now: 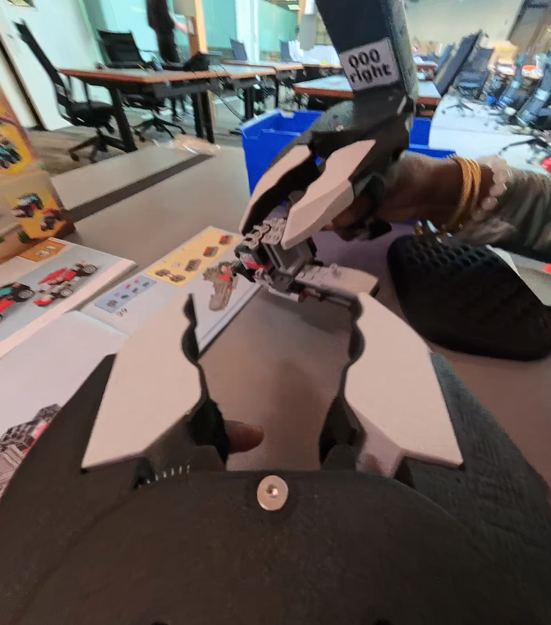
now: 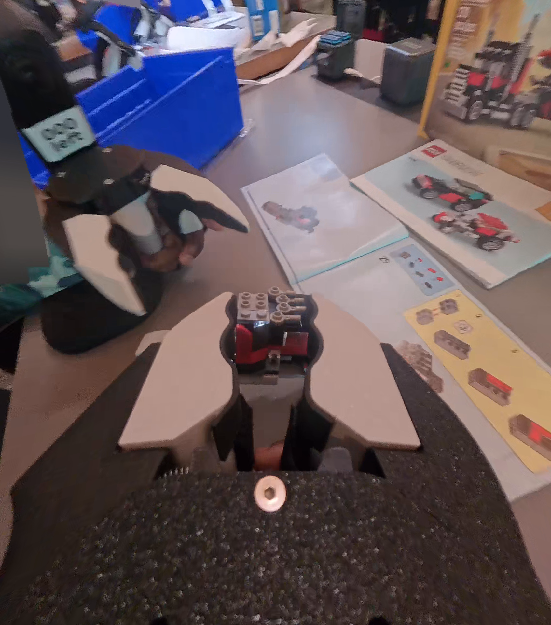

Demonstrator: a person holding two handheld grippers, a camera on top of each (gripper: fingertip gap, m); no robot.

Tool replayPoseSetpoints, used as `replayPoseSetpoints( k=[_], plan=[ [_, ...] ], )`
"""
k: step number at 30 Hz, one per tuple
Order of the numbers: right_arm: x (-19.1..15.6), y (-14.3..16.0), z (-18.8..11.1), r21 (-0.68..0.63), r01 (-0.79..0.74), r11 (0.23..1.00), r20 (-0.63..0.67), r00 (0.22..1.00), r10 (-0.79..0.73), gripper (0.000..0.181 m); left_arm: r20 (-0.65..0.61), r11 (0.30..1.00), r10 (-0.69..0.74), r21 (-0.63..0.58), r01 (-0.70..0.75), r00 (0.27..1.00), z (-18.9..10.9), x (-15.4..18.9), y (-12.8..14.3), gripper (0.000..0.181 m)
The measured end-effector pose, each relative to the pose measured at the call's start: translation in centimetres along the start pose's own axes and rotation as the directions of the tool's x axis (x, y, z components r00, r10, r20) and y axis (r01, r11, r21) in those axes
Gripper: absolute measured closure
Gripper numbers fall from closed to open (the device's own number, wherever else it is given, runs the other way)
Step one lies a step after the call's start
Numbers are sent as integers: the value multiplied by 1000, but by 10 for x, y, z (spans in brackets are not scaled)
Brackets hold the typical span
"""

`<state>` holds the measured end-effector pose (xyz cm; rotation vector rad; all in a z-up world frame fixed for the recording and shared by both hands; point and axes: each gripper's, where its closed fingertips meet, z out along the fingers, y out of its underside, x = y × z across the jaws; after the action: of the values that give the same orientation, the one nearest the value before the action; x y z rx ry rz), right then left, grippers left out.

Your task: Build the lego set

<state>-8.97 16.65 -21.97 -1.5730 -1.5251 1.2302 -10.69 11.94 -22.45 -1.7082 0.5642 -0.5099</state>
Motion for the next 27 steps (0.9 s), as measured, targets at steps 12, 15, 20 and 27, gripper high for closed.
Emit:
replayPoseSetpoints(
  k=[12, 15, 20, 27],
  plan=[
    [19, 31, 11, -161, 109, 981, -464, 869, -173, 143, 281, 946, 142, -322, -46, 949, 33, 8, 23, 121],
    [14, 37, 8, -183, 103, 978, -492, 852, -182, 142, 193, 878, 76, -478, 26, 978, 38, 14, 49, 124],
    [-7, 21, -3, -131, 170, 977, -219, 956, -196, 116, 85, 797, 32, -603, 26, 996, 41, 22, 72, 152],
    [-5, 51, -22, -421, 520, 743, 368, 847, -384, 117, -180, 822, -23, -564, -84, 983, 29, 25, 74, 154]
  ],
)
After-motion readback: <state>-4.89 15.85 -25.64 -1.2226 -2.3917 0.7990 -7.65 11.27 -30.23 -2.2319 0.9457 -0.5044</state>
